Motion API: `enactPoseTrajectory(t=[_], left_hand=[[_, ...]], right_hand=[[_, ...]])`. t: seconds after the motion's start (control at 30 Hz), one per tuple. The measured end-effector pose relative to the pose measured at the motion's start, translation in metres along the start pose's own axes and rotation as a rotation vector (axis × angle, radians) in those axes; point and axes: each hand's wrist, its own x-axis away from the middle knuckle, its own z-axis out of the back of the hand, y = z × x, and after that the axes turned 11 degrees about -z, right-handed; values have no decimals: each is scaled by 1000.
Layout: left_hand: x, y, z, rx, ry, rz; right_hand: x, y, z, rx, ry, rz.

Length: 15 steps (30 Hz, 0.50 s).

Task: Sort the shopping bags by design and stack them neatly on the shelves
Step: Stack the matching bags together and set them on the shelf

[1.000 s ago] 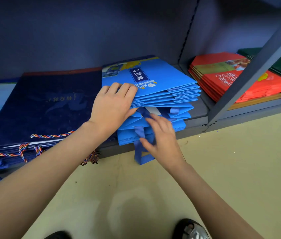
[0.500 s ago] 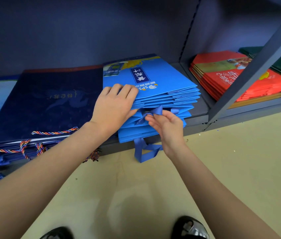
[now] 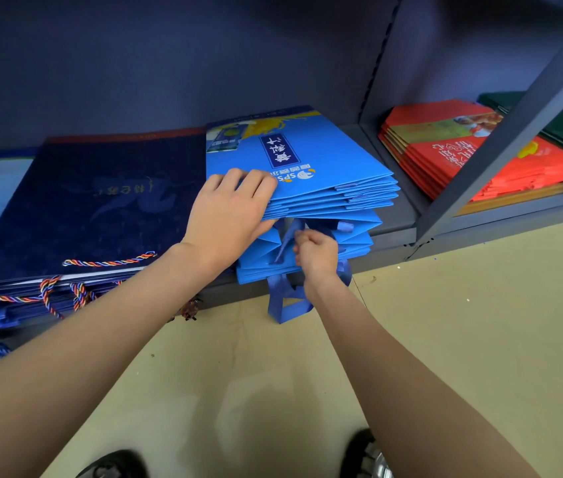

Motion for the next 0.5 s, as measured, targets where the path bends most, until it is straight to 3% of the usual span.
enactPoseTrajectory(t=[0.07,0.13,0.2,0.3,0.37,0.5], left_hand=[[2,1,-1,9,1,-2],[3,3,-2,20,-6,-5],[4,3,-3,15,-8,-4],[4,4,-3,13,-12,-7],[4,4,-3,20,-13,-10],[5,4,-3,35,-23,-7]], right_hand=[[2,-6,3,-295,-34,-124],[7,-3,4,-361,-83,-105],[9,7,4,-46,-55,147],[8,24,8,648,-80,580],[13,28,12,814,-172,651],[23,32,26,799,-262,550]])
